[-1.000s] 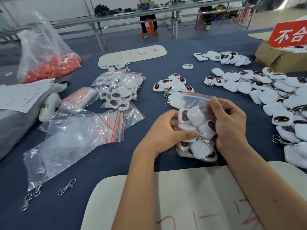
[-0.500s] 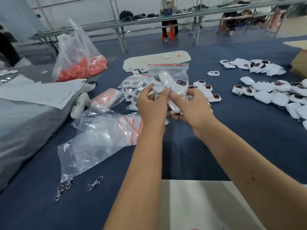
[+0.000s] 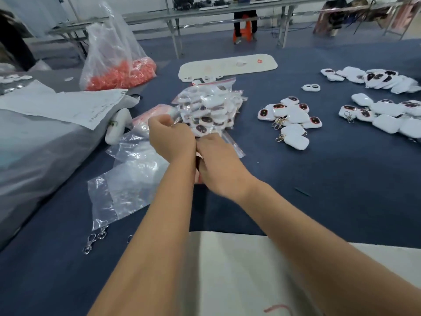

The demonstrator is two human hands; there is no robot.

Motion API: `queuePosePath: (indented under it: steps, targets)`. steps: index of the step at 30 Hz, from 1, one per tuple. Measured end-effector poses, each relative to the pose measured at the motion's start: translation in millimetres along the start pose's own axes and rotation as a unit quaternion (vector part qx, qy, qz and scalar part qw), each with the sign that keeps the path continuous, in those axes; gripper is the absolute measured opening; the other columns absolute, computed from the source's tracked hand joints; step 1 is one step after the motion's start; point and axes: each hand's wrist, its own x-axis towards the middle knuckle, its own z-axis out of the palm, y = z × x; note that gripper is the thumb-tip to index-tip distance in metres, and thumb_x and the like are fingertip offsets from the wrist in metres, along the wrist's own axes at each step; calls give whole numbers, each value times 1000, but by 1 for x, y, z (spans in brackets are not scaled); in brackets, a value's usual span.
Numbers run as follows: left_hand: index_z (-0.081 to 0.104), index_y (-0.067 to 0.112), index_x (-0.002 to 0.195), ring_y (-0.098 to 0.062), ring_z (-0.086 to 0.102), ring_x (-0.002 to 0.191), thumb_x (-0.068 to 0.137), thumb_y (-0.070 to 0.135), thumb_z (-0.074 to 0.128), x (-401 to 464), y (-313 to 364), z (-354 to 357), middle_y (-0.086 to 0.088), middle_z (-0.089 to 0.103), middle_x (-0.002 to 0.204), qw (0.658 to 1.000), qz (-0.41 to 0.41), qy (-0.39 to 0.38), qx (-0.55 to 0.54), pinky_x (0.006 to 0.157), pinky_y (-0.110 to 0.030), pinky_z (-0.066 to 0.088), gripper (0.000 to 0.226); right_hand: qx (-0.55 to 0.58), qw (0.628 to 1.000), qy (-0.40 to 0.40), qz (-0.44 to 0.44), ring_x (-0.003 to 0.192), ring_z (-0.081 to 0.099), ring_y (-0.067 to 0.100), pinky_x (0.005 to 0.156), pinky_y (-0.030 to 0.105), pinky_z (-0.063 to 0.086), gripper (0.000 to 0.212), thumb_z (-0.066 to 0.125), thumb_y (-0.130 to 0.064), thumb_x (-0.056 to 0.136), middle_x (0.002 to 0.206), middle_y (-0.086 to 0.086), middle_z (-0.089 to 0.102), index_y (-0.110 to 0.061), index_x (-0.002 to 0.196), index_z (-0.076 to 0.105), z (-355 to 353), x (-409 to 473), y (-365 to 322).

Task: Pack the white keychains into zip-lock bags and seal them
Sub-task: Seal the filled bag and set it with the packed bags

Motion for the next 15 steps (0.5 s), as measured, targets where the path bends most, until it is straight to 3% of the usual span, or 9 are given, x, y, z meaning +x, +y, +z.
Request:
queuePosePath:
  steps: [2,4,5,8,11,13,15]
  targets:
    - [52,28,86,-1,54,74,87,-1,53,-3,-2,-9,17,55,83,1000,11,0,-4,60,-5,38,29,-47,995,-90,5,137,46,26,119,56,28,11,60,-21,98,121,2,68,-18,101,71,3,-8,-1]
    - [55,27,85,-2,54,72,86,0,55,-10,0,-14,16,56,81,1000,23,-21,-5,61,-7,39,27,-80,990,-118,16,148,36,18,127,57,2,12,63,-38,100,123,-8,69,-29,98,70,2,-16,4]
    - [58,24,89,-2,54,71,86,0,55,-14,2,-16,16,56,81,999,30,-28,-2,61,-8,40,24,-100,990,-99,0,147,38,17,128,51,-1,13,61,-37,100,120,-9,71,-30,95,71,1,-18,5]
    - [66,14,93,0,56,73,85,-1,58,-26,11,-18,15,61,82,996,74,-51,-6,70,-8,45,19,-93,994,-45,-29,139,45,19,125,42,15,23,58,-21,98,120,-5,73,-27,103,80,-4,-22,1]
    - [68,16,90,-6,60,78,90,7,63,-40,30,-20,10,65,84,982,126,-135,-23,83,-26,54,10,27,1000,1,-13,114,57,25,102,39,44,23,60,-4,92,102,-2,76,-14,95,81,-18,-33,5]
    - [64,22,86,-9,62,79,96,23,63,-51,46,-21,8,68,84,960,188,-206,6,85,-35,56,10,109,989,92,31,96,64,20,86,37,50,17,66,-7,94,92,0,77,-12,91,82,-32,-43,10]
    - [63,25,85,-17,67,82,94,51,61,-65,64,-22,2,72,86,923,203,-325,37,83,-41,55,28,219,958,167,81,71,63,9,70,33,50,18,69,-12,99,75,-6,73,-11,82,77,-50,-54,17]
